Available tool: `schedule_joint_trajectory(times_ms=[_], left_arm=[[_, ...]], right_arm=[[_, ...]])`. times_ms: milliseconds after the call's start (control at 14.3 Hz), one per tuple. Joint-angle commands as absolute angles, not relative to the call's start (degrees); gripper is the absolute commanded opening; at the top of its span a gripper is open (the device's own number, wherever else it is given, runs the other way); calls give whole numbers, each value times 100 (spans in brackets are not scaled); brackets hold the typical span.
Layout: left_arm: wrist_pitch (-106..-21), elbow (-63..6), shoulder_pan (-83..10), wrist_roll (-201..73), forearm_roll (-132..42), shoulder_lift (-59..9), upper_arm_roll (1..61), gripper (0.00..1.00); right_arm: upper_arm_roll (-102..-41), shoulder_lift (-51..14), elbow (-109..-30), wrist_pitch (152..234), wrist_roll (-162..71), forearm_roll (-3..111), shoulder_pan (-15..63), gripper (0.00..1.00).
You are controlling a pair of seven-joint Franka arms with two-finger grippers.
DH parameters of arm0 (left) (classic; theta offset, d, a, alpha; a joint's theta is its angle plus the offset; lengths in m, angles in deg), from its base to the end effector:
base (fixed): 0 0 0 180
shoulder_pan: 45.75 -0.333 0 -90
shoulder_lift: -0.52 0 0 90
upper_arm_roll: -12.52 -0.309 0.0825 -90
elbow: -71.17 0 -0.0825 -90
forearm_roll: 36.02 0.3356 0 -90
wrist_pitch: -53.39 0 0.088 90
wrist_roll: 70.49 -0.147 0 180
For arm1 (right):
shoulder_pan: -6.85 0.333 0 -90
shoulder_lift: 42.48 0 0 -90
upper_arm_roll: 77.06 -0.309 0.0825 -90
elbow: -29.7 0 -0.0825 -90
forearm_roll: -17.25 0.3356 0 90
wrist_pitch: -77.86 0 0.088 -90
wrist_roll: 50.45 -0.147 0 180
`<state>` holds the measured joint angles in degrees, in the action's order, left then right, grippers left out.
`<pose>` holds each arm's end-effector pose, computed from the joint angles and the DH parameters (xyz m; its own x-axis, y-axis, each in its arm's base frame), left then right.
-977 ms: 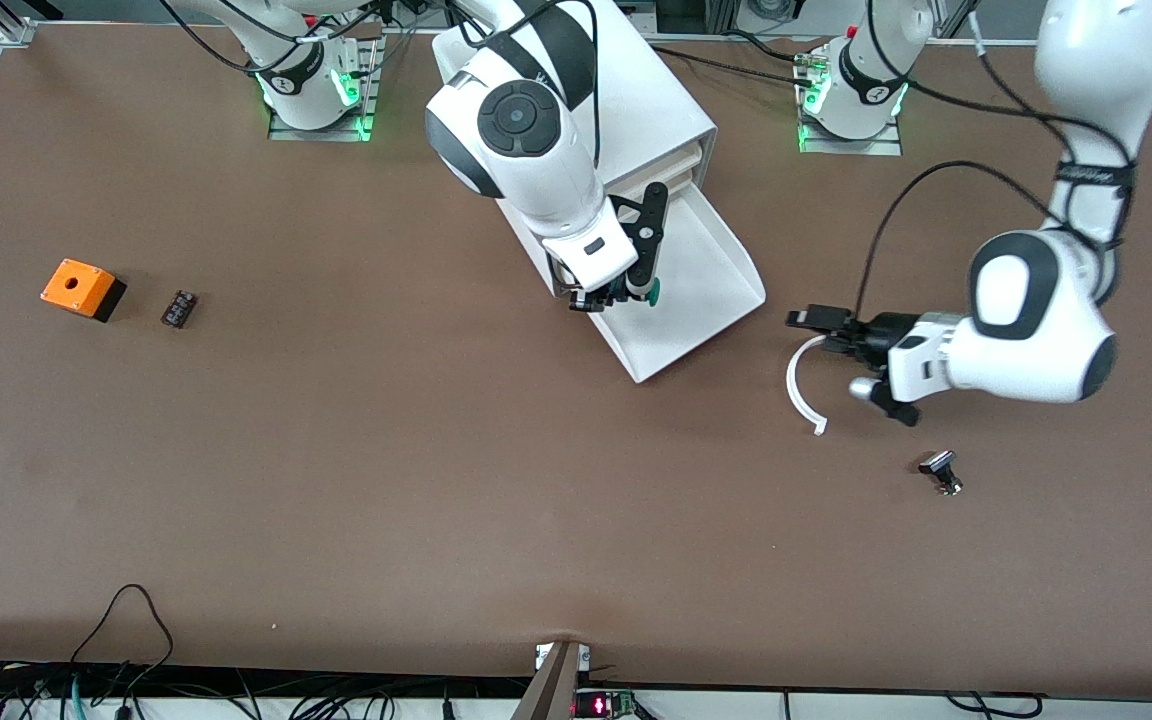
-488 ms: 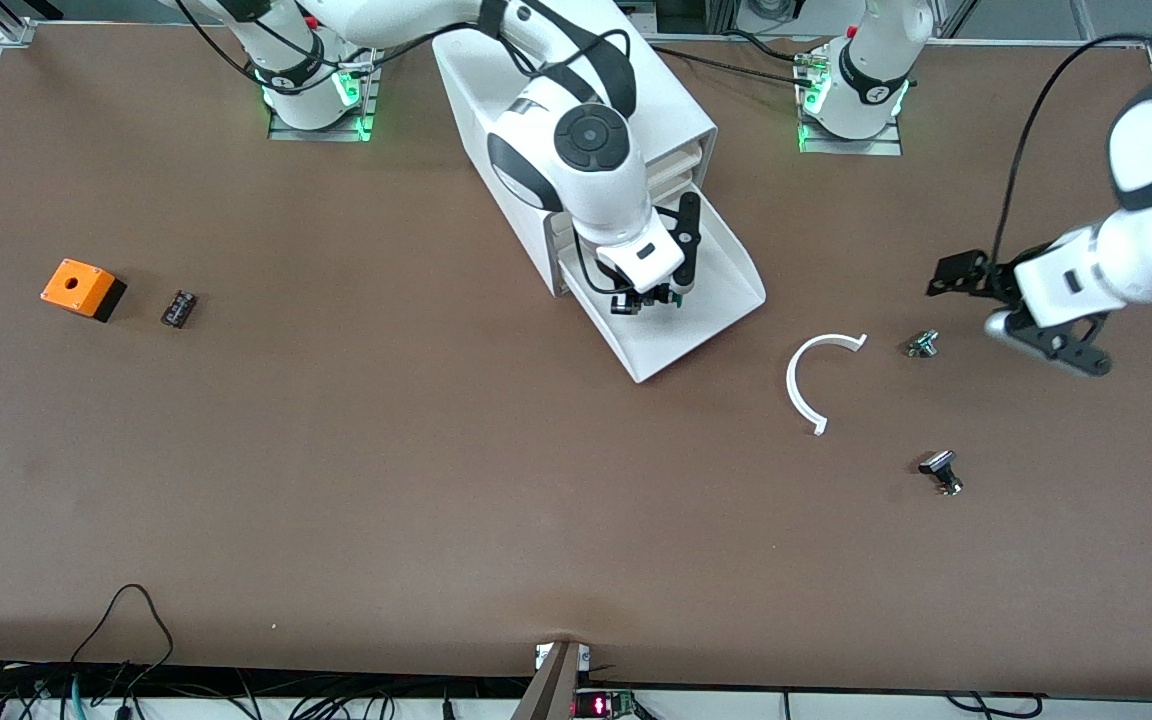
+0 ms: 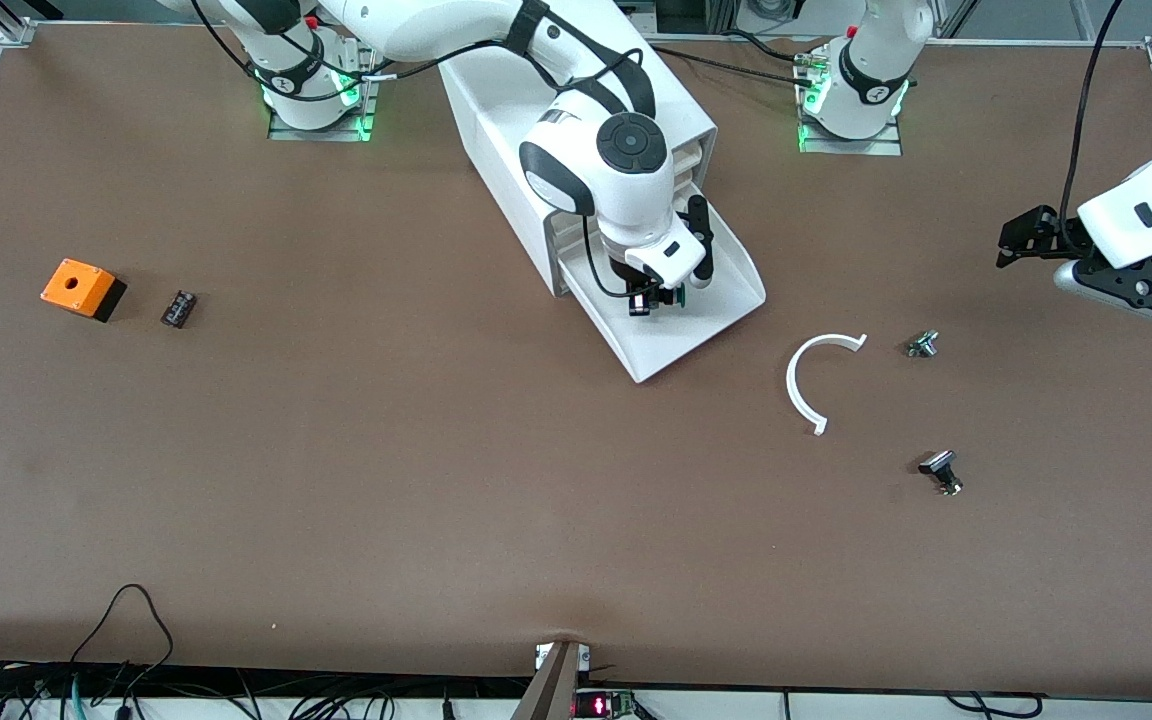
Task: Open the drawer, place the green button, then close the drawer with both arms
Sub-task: 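Carry the button into the drawer while the left gripper withdraws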
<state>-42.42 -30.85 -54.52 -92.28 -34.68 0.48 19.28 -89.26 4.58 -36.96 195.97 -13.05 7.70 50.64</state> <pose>0.4992 0.0207 0.4968 0.9337 -0.3408 -0.1096 -0.3408 -0.9399 0.0193 0.4499 0.5658 0.2914 -0.0593 0.9954 0.0750 0.9970 0.0553 0.0551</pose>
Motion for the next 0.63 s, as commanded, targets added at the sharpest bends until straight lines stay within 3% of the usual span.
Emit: schedule_joint_trajectory(times_ms=[0, 419, 488, 558], left_arm=[[-4215, -3105, -5419, -9027, -3286, 253, 1938, 100], [-4197, -2938, -5542, -8343, -3312, 175, 1929, 100], [-4197, -2929, -5551, -8158, -3312, 175, 1929, 100], [-4232, -2929, -5621, -8087, -3321, 175, 1920, 100]], right_arm=[[-8866, 708, -3490, 19571, -1072, 662, 5123, 9], [-8858, 981, -3499, 19781, -1125, 468, 5229, 15], [-8858, 1034, -3508, 19957, -1134, 460, 5229, 23], [-8858, 1043, -3508, 20028, -1169, 486, 5229, 39]])
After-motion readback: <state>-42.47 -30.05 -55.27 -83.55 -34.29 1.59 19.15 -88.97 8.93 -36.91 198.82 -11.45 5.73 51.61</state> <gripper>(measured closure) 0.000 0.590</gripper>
